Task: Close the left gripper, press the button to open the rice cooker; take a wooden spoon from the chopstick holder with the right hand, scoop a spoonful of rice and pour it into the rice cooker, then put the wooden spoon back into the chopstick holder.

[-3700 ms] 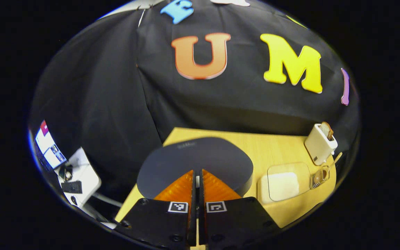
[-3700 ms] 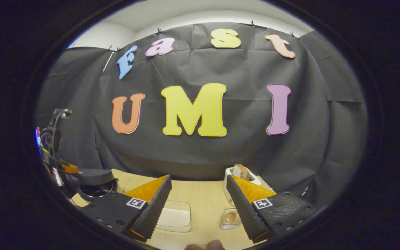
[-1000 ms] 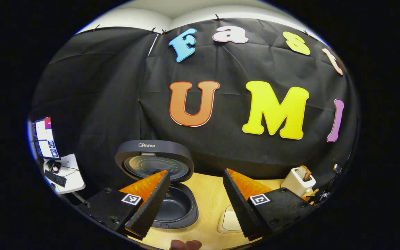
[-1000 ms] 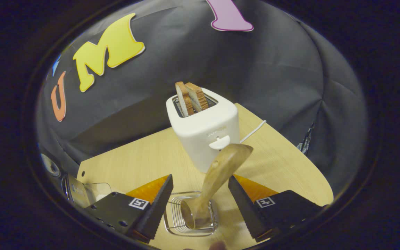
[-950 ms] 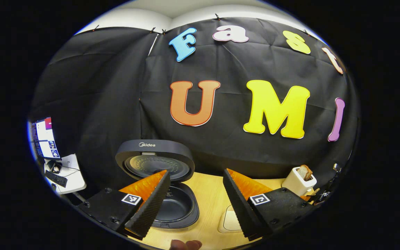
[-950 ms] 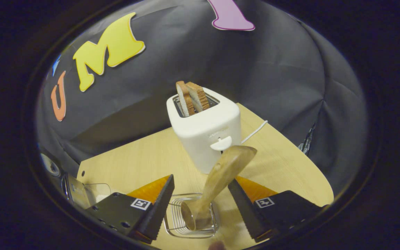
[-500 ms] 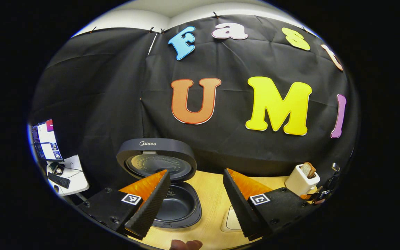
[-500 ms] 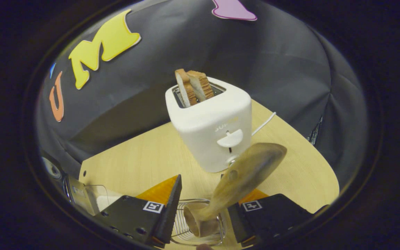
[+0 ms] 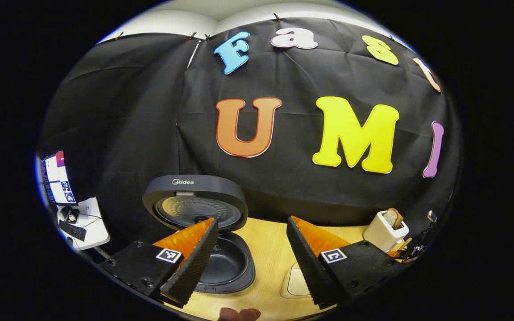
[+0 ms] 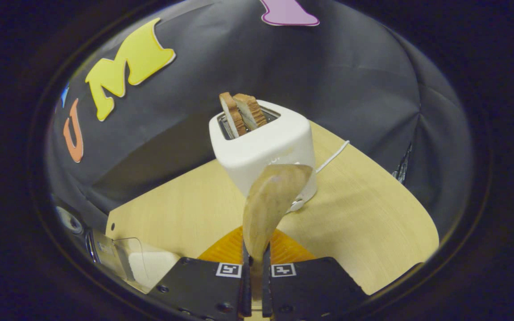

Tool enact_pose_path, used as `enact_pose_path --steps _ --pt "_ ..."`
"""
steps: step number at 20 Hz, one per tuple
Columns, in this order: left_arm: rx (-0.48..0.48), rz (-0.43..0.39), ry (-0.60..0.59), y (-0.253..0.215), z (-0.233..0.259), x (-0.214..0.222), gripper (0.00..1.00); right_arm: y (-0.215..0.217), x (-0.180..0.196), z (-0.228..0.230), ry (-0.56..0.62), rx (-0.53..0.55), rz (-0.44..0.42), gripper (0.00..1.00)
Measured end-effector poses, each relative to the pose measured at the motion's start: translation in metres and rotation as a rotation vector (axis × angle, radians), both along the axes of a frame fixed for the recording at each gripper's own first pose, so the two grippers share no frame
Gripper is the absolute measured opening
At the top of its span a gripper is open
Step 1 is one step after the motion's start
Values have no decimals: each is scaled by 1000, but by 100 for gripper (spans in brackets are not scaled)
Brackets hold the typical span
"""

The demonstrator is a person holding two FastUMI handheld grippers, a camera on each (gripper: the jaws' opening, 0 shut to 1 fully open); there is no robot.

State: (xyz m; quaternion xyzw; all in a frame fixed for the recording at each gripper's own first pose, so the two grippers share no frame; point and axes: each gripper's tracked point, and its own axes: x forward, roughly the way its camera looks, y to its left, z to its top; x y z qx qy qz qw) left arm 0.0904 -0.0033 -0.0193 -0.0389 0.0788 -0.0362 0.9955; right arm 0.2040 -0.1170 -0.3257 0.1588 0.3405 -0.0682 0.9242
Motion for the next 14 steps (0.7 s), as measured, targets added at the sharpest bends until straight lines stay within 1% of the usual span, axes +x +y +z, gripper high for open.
enact_pose_path --steps 2,3,4,7,10,12,14 --pt "8 -3 -4 2 -1 0 98 5 -3 9 -30 -8 23 10" --pt "9 -8 -7 1 -2 0 98 4 -7 12 -34 -15 19 8" --pt "6 -13 -8 2 -4 0 98 7 -7 19 -47 -15 33 1" --pt "-8 -27 -5 2 -8 -1 98 14 -10 44 -86 -38 57 1" --pt "-20 -39 -18 5 -11 -4 98 24 -15 81 -147 -93 81 1" --pt "-38 -47 -18 11 -16 -5 98 38 -22 110 -193 -126 103 1" --pt "-58 -47 -20 19 -20 -6 98 64 -29 139 -241 -148 135 1"
